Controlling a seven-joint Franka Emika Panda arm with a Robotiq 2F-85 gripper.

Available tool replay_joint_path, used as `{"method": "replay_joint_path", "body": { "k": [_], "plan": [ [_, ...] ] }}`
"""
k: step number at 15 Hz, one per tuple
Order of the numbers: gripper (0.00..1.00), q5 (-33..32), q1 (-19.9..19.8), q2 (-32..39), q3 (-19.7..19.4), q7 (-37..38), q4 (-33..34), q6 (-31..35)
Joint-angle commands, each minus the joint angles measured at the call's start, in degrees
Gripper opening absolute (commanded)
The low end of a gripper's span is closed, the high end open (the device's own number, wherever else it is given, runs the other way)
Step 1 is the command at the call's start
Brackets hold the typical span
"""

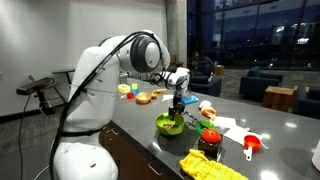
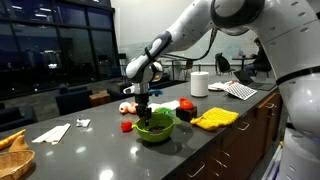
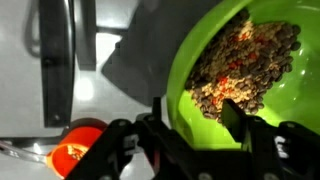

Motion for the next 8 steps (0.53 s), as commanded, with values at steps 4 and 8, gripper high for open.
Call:
{"method": "replay_joint_path", "body": {
  "k": [4,8],
  "plan": [
    [0.09,0.36,1.43,7.91,4.01,-6.22,10.07,-6.01],
    [0.0,0.22,1.54,9.8,3.89,-8.43,13.27,-9.45]
  ]
}}
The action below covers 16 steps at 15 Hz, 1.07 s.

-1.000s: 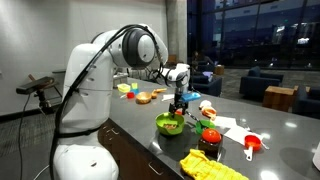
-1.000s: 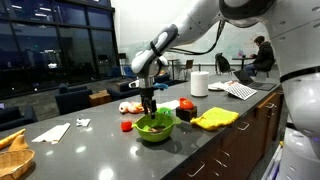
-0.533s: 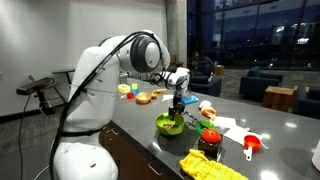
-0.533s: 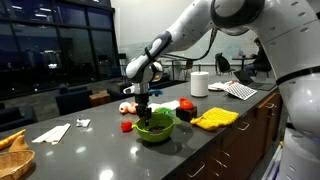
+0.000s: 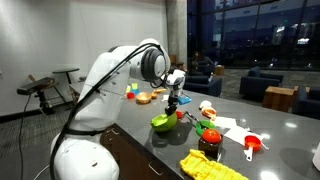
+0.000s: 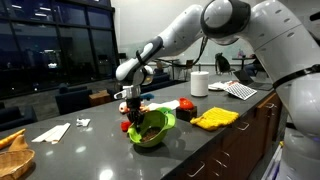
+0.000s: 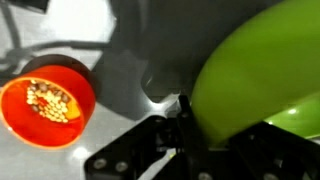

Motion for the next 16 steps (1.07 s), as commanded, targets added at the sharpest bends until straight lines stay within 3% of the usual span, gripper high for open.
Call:
{"method": "replay_joint_path", "body": {
  "k": [1,11,16],
  "plan": [
    [0.03,0.18,0.14,2.36,0.19,-1.81,4.22,-2.94],
    [0.03,0.15,0.21,1.38,0.13,-2.64,7.37,-6.99],
    [0.03,2.32,-0.33,0.43,0.16,-1.48,11.68,-15.26]
  ]
}}
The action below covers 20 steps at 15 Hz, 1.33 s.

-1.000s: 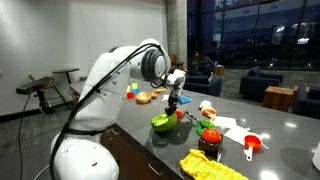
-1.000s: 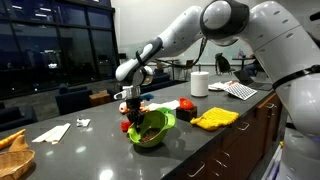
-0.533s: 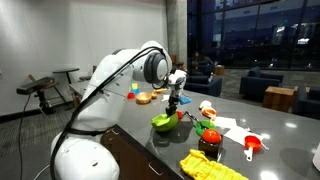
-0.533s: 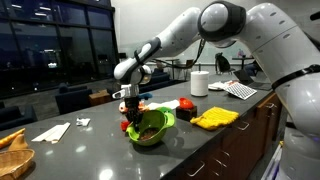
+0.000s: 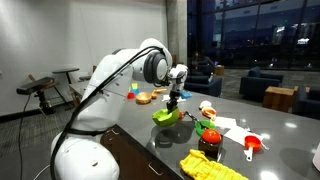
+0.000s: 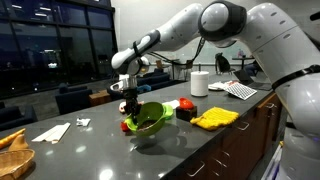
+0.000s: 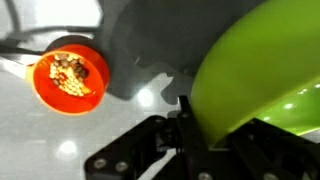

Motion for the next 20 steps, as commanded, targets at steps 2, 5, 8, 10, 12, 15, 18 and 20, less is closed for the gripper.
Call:
{"method": "replay_joint_path", "body": {
  "k": [2,5,8,10,12,15,18,20],
  "plan": [
    [0.03,4.96,-1.58,-3.13,0.04,1.54,1.21,-5.05],
    [0.03,13.18,-5.06,-5.58,0.06,0.05,-3.36,0.91],
    [0.03,19.46,-8.03,-8.51,-0.92,-1.24,-9.77,7.32],
    [0.03,22.98,-10.12,-11.37,-1.58,-2.05,-15.55,11.56],
    [0.03,26.42,-11.6,-14.17,-2.47,-2.14,-21.65,15.07],
    [0.03,29.65,-12.21,-19.57,-4.38,-0.77,-30.73,19.23],
    [0.03,27.42,-9.9,-26.31,-6.77,4.68,-39.97,23.45],
    [0.03,24.05,-8.07,-31.37,-7.6,10.25,-46.24,25.86]
  ]
}}
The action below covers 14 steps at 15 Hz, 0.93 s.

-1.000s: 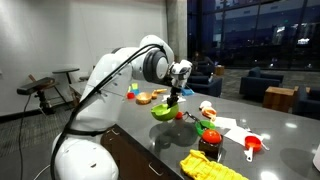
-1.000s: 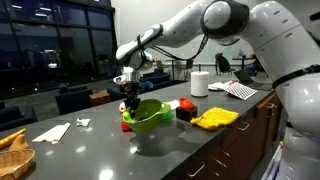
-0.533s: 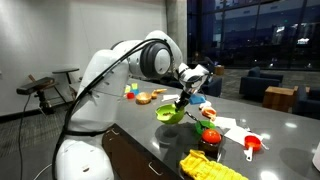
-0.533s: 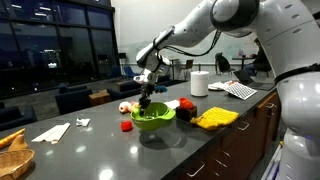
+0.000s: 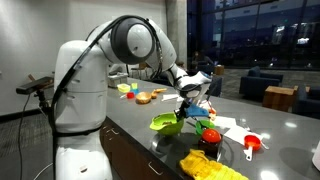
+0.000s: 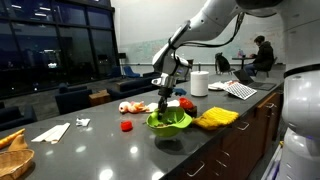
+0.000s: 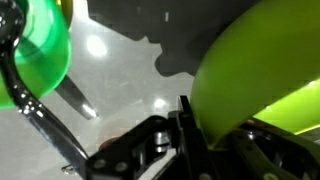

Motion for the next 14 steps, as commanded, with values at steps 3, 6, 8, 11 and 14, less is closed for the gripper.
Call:
{"method": "replay_joint_path", "body": {
  "k": [3,6,8,11,14],
  "plan": [
    [0.03,-9.28,5.92,-18.01,-1.63,16.51,-19.8,6.94],
    [0.03,-11.46,8.41,-24.13,-1.75,20.87,-27.37,13.04],
    [0.03,-10.39,10.0,-27.19,-2.94,18.7,-31.4,17.73],
    [0.03,-8.04,12.55,-28.5,-6.99,11.72,-33.98,22.92],
    [0.03,-1.4,15.68,-26.54,-12.74,1.19,-32.36,26.2]
  ]
}}
